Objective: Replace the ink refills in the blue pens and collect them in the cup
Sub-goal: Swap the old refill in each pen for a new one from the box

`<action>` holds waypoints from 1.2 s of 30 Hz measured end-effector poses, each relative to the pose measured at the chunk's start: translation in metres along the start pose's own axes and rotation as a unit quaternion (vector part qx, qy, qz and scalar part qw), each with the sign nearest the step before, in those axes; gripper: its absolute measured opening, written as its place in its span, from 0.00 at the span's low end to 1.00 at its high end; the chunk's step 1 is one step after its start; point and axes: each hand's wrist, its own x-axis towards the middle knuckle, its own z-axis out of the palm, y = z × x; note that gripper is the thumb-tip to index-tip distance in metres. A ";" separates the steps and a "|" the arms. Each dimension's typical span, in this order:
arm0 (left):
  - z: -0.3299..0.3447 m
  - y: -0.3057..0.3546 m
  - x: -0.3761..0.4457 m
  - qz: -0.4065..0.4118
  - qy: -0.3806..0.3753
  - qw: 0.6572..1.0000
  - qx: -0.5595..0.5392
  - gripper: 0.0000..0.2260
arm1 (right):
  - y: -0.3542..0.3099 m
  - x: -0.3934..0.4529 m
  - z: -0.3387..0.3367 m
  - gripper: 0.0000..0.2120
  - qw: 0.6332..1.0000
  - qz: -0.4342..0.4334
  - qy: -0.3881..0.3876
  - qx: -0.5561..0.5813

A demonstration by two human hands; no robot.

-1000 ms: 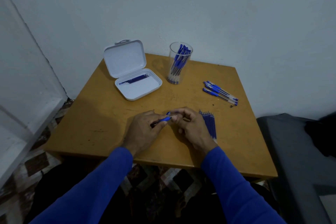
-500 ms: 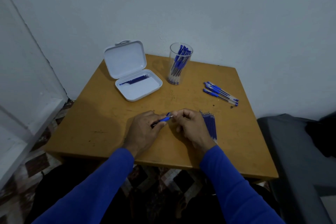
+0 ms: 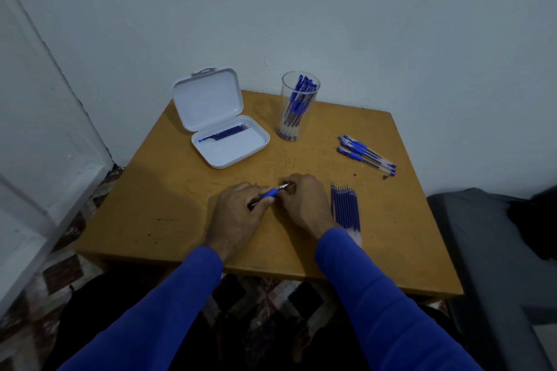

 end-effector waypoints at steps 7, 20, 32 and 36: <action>0.001 -0.001 0.000 -0.001 -0.008 1.000 0.015 0.10 | 0.004 -0.006 -0.006 0.06 0.988 0.064 0.002 0.141; 0.004 -0.004 0.000 -0.003 -0.008 1.000 0.005 0.09 | 0.008 -0.029 -0.010 0.07 0.841 0.111 0.071 0.525; 0.001 -0.001 0.000 0.000 -0.019 1.000 0.015 0.10 | 0.007 -0.029 -0.004 0.07 0.849 0.090 0.069 0.515; 0.001 -0.001 0.000 -0.004 -0.021 1.000 0.011 0.10 | 0.005 -0.030 -0.004 0.07 0.860 0.082 0.037 0.502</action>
